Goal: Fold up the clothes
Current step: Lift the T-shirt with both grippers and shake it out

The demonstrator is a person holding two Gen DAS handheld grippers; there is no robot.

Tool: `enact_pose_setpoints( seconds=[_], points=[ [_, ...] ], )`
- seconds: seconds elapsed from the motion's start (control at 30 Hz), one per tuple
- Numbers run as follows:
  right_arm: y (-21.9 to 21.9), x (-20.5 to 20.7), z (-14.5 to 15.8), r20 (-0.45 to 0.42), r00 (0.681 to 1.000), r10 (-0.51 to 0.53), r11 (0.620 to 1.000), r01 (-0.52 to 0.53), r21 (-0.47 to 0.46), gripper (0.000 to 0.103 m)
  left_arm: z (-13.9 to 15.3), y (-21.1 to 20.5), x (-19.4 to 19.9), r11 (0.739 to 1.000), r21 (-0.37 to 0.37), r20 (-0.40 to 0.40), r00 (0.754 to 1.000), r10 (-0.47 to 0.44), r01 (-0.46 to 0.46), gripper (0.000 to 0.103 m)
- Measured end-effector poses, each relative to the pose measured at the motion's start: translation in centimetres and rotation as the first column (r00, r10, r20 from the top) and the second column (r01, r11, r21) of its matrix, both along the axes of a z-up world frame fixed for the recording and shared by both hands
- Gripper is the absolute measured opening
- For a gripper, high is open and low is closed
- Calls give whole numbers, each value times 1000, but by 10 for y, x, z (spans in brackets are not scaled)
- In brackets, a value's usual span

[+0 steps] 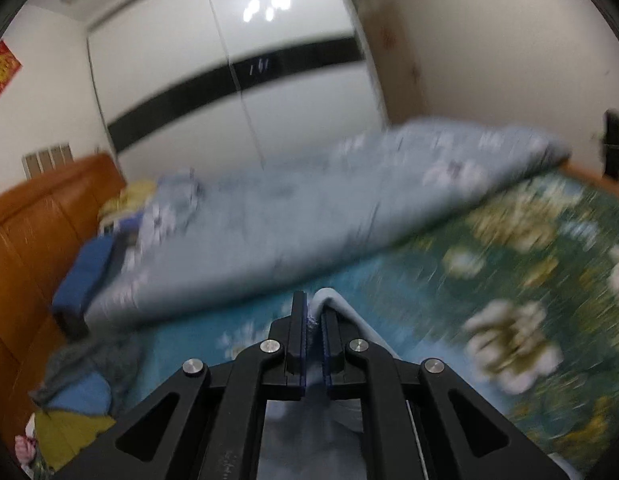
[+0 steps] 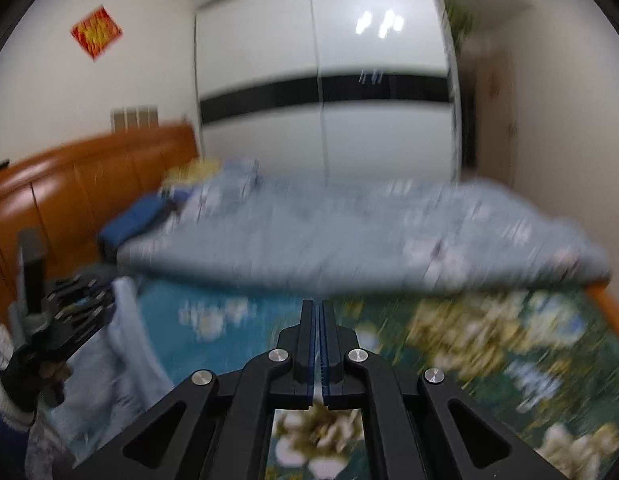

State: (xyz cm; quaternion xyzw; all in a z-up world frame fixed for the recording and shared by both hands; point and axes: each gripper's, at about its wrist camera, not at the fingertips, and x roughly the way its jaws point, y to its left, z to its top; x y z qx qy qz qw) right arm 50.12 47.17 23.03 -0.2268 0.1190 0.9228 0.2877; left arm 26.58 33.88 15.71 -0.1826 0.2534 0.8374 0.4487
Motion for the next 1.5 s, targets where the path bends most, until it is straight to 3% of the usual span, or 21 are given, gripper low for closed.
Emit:
enact_pose_setpoints(
  seconds=[0.13,0.3,0.43,0.5,0.57,0.7,0.9,0.93,0.97,1.03,1.17,1.3,1.4,1.5],
  points=[
    [-13,-25,-77,93,984,154,984,-144,-107,3,-43,3,-31,996,-50,65,995,73,-70,6],
    [-59,-32,-162,193,924,331,935,-293,-200,5,-58,-5,-49,994,-61,82,992,93,-88,6],
    [-88,-15,-187,210,894,396,907,-345,-242,7,-59,-5,-50,995,-59,79,993,84,-79,7],
    [-99,-7,-192,215,881,422,894,-365,-258,18,-58,-5,-50,996,-50,89,993,83,-79,7],
    [-110,1,-198,222,866,448,881,-385,-275,42,-58,-5,-50,996,-47,109,990,86,-82,7],
    [-119,-1,-212,248,851,464,872,-390,-296,45,-61,-4,-48,995,-48,122,989,88,-83,7],
    [-102,-14,-216,246,890,385,906,-314,-283,44,-58,-7,-46,996,-46,125,989,79,-74,7],
    [-98,-15,-217,237,893,383,903,-309,-298,41,-58,-7,-46,996,-47,124,989,77,-72,7],
    [-94,-16,-217,227,894,386,898,-308,-316,25,-57,-8,-46,996,-47,122,990,76,-70,7],
    [-90,-18,-217,218,898,382,894,-299,-333,5,-57,-9,-47,997,-48,120,990,72,-67,7],
    [-73,-15,-205,213,926,313,919,-239,-314,3,-46,-12,-45,999,-29,113,993,42,-39,6],
    [-24,-2,-152,174,979,106,980,-73,-186,2,-26,-11,-39,1000,3,110,994,-3,2,6],
    [15,-5,-106,158,987,-31,999,36,-33,2,-13,5,-37,1000,6,75,997,-29,28,6],
    [64,-31,-80,174,979,-108,994,103,35,2,-19,31,-50,1000,-27,41,999,-13,15,7]
  ],
)
